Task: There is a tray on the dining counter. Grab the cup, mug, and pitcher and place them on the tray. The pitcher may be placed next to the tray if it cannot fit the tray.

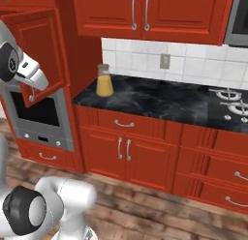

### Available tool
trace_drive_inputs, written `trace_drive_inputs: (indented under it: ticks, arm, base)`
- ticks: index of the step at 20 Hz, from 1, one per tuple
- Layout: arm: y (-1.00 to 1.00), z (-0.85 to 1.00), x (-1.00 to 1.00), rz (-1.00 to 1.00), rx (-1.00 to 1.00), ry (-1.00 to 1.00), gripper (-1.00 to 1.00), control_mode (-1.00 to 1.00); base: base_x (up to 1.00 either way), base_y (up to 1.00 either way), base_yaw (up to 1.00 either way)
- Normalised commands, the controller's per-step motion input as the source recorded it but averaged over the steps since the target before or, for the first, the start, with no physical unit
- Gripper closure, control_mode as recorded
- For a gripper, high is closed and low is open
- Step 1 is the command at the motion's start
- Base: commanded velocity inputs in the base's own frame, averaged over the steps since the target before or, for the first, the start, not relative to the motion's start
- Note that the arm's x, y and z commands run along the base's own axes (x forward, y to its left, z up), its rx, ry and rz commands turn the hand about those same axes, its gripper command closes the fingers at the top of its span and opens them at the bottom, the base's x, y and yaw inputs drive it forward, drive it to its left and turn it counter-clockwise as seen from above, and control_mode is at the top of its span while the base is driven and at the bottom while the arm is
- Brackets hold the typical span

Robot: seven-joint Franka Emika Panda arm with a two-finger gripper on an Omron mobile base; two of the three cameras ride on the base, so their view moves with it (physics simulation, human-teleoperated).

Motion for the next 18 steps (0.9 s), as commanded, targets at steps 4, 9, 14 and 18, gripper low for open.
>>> trace_drive_inputs:
  ticks: [4, 9, 14, 18]
  arm:
    - [0.0, 0.0, 0.0, 0.0, 0.0, 0.0, -1.0, 1.0]
    - [0.0, 0.0, 0.0, 0.0, 0.0, 0.0, -1.0, 1.0]
    - [0.0, 0.0, 0.0, 0.0, 0.0, 0.0, -1.0, 1.0]
    - [0.0, 0.0, 0.0, 0.0, 0.0, 0.0, -1.0, 1.0]
  base:
    - [0.72, -0.24, 0.15]
    - [0.59, -0.55, 0.18]
    - [0.54, -0.54, 0.17]
    - [0.59, -0.33, 0.13]
